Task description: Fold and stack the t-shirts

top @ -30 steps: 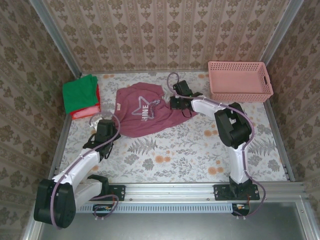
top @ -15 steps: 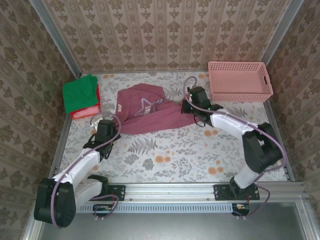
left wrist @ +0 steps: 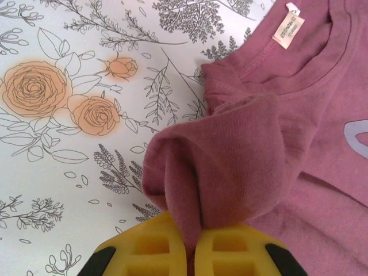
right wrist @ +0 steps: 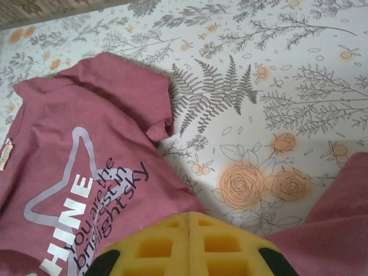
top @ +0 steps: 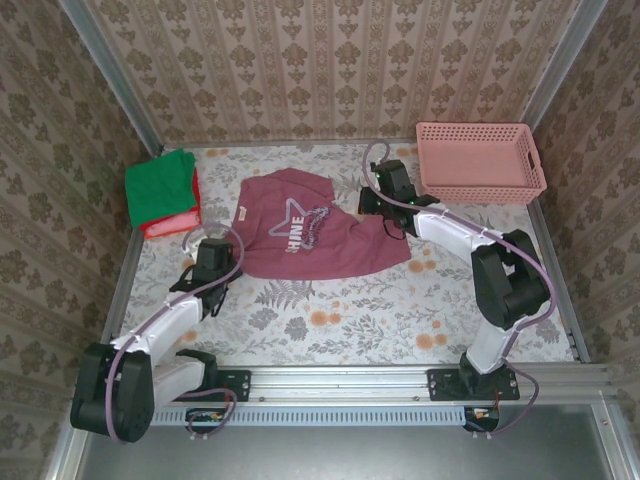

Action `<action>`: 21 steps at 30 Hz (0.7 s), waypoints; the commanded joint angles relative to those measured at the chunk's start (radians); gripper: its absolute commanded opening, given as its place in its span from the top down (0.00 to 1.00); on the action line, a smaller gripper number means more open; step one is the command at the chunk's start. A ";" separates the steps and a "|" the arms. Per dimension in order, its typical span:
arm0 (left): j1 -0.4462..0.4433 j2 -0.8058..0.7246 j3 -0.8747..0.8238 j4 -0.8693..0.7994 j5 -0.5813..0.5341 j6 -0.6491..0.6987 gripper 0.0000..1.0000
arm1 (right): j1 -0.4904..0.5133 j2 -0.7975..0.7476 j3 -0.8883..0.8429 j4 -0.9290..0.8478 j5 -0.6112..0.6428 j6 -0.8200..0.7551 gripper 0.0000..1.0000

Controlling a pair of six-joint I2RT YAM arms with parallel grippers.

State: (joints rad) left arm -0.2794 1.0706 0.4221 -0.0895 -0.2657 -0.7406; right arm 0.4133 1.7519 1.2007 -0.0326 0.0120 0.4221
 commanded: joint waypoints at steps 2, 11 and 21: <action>0.009 -0.026 0.010 -0.001 -0.020 0.005 1.00 | -0.001 -0.091 -0.119 0.015 0.061 0.010 0.62; 0.024 -0.023 0.008 -0.009 -0.009 0.011 1.00 | -0.077 -0.153 -0.307 -0.011 0.091 0.125 0.32; 0.026 -0.010 0.009 0.011 -0.002 0.013 1.00 | -0.093 -0.192 -0.461 -0.004 0.055 0.150 0.54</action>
State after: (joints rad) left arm -0.2600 1.0584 0.4206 -0.0895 -0.2653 -0.7380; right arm 0.3275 1.5394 0.7418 -0.0551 0.0940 0.5545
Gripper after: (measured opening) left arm 0.070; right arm 0.480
